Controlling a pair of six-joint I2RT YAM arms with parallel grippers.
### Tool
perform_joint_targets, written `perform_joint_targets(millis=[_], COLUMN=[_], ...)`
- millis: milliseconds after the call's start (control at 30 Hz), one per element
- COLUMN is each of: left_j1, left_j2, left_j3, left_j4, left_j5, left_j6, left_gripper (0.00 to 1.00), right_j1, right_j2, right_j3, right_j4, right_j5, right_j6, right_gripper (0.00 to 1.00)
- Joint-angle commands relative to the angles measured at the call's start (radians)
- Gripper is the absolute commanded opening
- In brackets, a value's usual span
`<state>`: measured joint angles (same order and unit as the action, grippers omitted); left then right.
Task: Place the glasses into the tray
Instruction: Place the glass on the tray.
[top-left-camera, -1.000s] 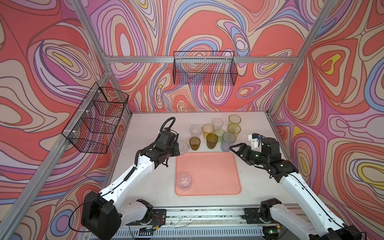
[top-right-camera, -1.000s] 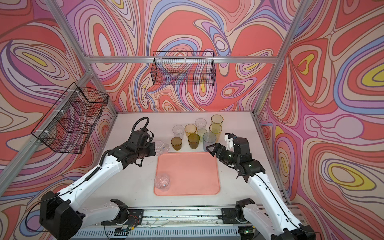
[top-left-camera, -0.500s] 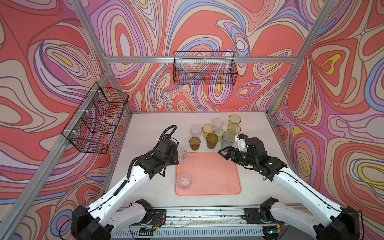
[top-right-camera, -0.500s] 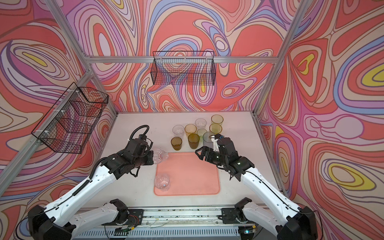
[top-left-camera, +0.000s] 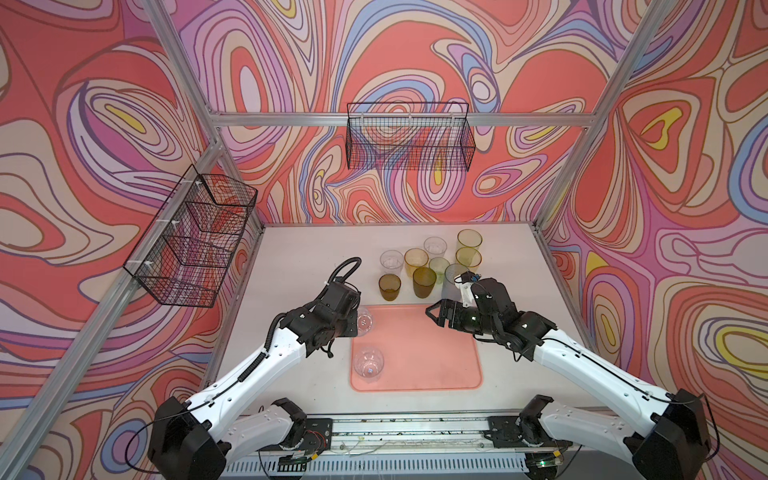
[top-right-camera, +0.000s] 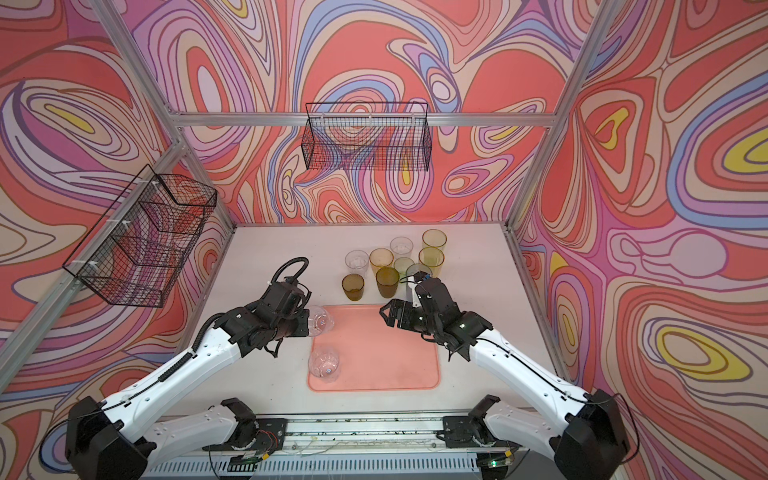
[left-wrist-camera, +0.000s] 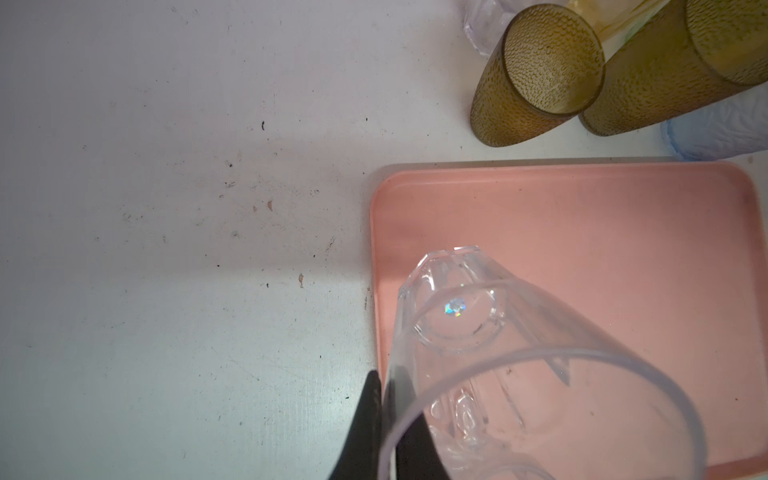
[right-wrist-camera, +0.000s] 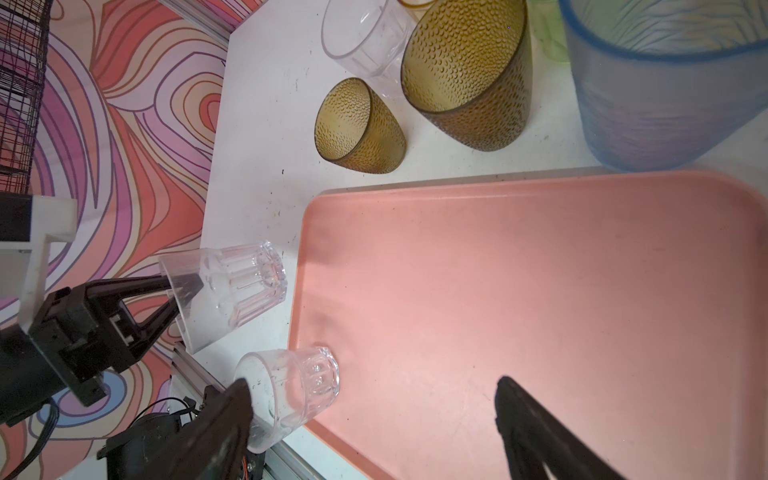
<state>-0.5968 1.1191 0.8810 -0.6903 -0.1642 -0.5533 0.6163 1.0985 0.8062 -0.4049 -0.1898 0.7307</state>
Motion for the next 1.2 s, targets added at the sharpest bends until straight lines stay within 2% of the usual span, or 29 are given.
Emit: perform_joint_targets(millis=[0, 200, 600, 1167], left_j1=[-0.005, -0.005, -0.005, -0.023], left_j2=[0.011, 0.035, 0.178, 0.228], left_j3=[0.013, -0.002, 0.022, 0.034], left_j4=[-0.028, -0.030, 0.000, -0.034], left_j5=[0.000, 0.017, 0.050, 0.062], left_j6=[0.009, 0.018, 0.052, 0.074], left_gripper=[0.00, 0.00, 0.00, 0.00], right_j1=[0.012, 0.014, 0.016, 0.016], right_j2=[0.016, 0.036, 0.057, 0.072], right_j3=[0.020, 0.003, 0.008, -0.021], right_j4=[0.021, 0.039, 0.043, 0.057], right_j5=[0.027, 0.029, 0.026, 0.034], right_j6=[-0.011, -0.004, -0.019, -0.013], right_gripper=[0.94, 0.94, 0.94, 0.94])
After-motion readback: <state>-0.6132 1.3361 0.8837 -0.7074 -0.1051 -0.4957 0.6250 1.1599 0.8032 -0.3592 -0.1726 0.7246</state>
